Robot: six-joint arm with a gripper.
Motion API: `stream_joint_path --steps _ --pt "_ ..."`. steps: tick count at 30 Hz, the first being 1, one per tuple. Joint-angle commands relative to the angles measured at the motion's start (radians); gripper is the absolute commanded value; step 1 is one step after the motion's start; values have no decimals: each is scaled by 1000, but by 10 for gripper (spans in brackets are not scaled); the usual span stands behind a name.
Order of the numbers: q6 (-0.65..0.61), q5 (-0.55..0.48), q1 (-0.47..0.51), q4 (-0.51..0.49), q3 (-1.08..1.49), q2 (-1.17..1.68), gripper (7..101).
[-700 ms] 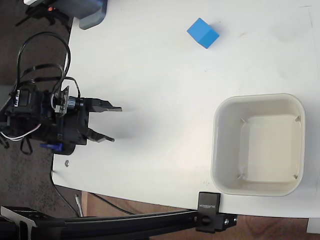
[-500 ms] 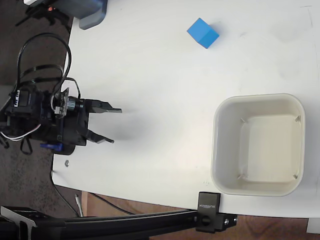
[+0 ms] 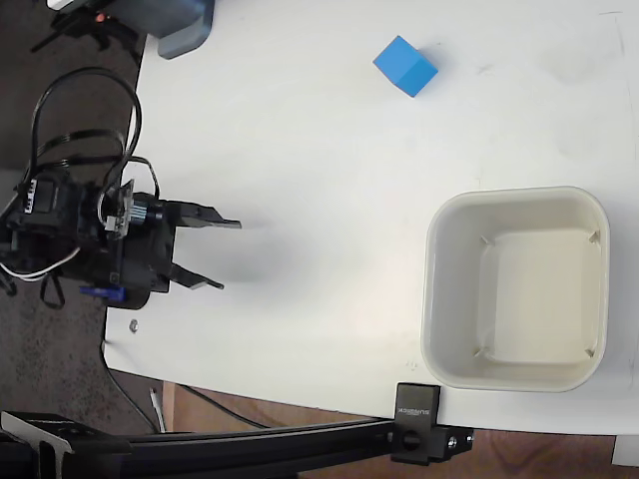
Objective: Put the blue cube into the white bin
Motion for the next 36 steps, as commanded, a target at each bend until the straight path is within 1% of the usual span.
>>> stream_joint_path --steps 1,3,6,7,10,11,13,16,18,23,31,36 --pt "81 160 -114 -44 -278 -222 1003" --pt "160 241 -181 -81 -382 -364 1003" --pt "264 377 -311 -187 -525 -588 1003" --pt "293 411 -341 -196 -589 -673 1003" --pt "394 465 -405 -199 -775 -902 1003" --pt "428 482 -422 -218 -815 -965 1003" --pt "486 548 -459 -278 -885 -1089 1003" --pt "607 647 -509 -255 -1049 -1301 1003" --pt "678 687 -531 -233 -1141 -1408 1003" --pt "811 718 -552 -224 -1244 -1537 1003" --pt "1014 721 -621 -69 -1470 -1678 1003" --pt "1106 701 -658 -15 -1580 -1750 1003"
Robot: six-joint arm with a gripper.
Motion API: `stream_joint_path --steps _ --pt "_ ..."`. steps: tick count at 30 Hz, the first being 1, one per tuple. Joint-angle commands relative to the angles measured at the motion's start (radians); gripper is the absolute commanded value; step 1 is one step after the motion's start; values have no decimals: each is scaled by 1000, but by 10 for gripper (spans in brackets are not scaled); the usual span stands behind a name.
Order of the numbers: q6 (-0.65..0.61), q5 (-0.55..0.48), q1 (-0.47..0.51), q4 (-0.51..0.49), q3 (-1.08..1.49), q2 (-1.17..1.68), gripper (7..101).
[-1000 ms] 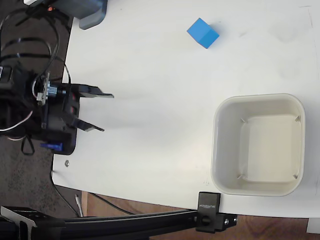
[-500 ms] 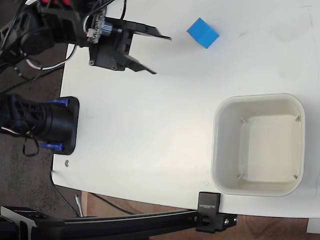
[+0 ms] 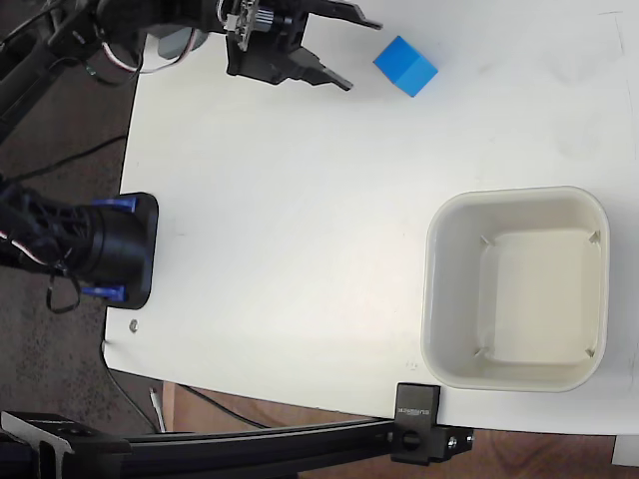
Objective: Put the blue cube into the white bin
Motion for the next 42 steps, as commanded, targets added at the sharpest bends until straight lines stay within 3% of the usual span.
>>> stream_joint_path --steps 1,8,12,15,25,42 --pt "60 -14 -17 28 -135 -23 1003" --pt "176 15 -29 184 -342 -192 1003" --pt "291 61 -48 538 -746 -423 1003" --pt "302 48 -46 518 -719 -414 973" --pt "264 31 -38 387 -595 -345 1003" --pt "282 25 -17 367 -528 -350 968"
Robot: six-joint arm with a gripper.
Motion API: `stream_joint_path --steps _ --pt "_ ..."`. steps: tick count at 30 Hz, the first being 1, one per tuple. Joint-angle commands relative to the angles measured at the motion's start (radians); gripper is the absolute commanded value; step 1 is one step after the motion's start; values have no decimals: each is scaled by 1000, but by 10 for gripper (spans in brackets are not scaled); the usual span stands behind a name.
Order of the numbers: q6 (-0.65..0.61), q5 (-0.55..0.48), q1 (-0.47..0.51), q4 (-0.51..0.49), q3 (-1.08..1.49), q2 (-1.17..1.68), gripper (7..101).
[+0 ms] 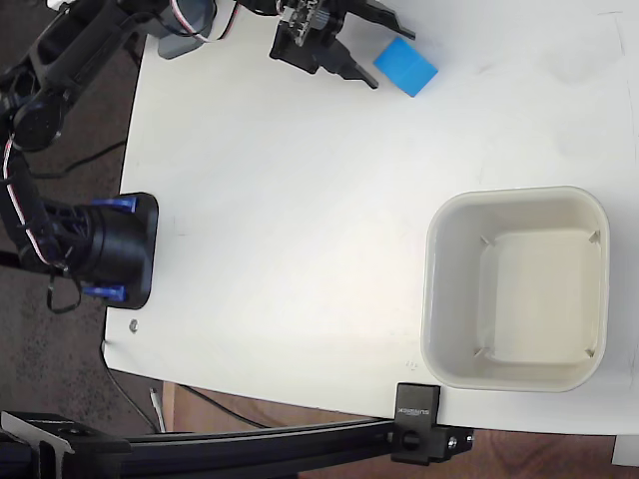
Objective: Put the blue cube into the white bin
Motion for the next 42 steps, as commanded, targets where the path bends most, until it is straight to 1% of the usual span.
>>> stream_joint_path --steps 1,6,10,12,14,16,18,19,25,27,30,33,36,39,42 --pt "-5 -2 9 -40 11 101 968" --pt "-17 3 15 -77 41 114 957" --pt "-20 8 15 -83 46 117 919" --pt "-20 12 14 -86 49 117 849" --pt "-14 17 12 -89 51 117 726" --pt "-14 14 12 -92 51 117 640" --pt "-18 14 14 -94 51 115 522" --pt "-21 11 15 -95 51 114 503" --pt "-23 11 18 -101 48 109 460" --pt "-18 18 17 -89 41 107 438" --pt "-8 35 11 -40 14 107 419" --pt "-14 40 11 52 -57 106 414" --pt "-67 40 34 192 -193 106 414" --pt "-186 15 89 215 -207 176 414" --pt "-314 -38 167 213 -207 235 414"
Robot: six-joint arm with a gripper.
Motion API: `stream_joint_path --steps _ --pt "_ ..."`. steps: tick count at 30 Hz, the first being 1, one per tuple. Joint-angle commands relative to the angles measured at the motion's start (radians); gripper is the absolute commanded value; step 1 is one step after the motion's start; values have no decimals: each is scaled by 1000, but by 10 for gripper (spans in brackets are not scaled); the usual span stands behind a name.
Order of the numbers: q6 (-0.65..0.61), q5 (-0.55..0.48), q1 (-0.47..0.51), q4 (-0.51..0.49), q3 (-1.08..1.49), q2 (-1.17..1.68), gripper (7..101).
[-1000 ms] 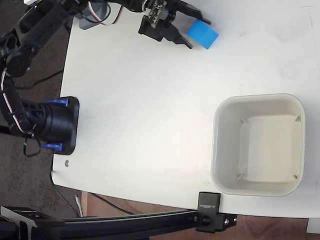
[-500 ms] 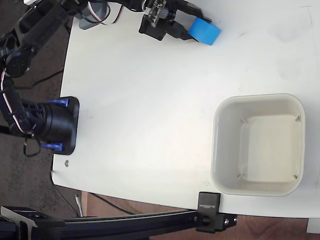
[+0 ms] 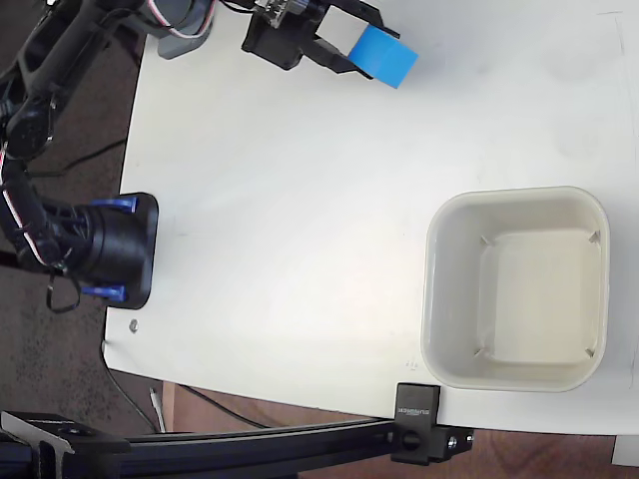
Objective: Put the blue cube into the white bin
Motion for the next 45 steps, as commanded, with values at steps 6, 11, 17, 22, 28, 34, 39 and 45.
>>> stream_joint_path --steps 6,11,17,22,28,34,39,45 --pt "-425 -213 305 -103 14 265 406" --pt "-667 -420 500 -304 135 311 411" --pt "-804 -597 629 -417 172 282 425" --pt "-847 -678 676 -491 216 278 433" --pt "-879 -729 709 -603 270 273 435" --pt "-893 -753 739 -681 305 252 696" --pt "-920 -738 741 -689 339 275 1003" --pt "-1023 -778 744 -874 681 515 1003"
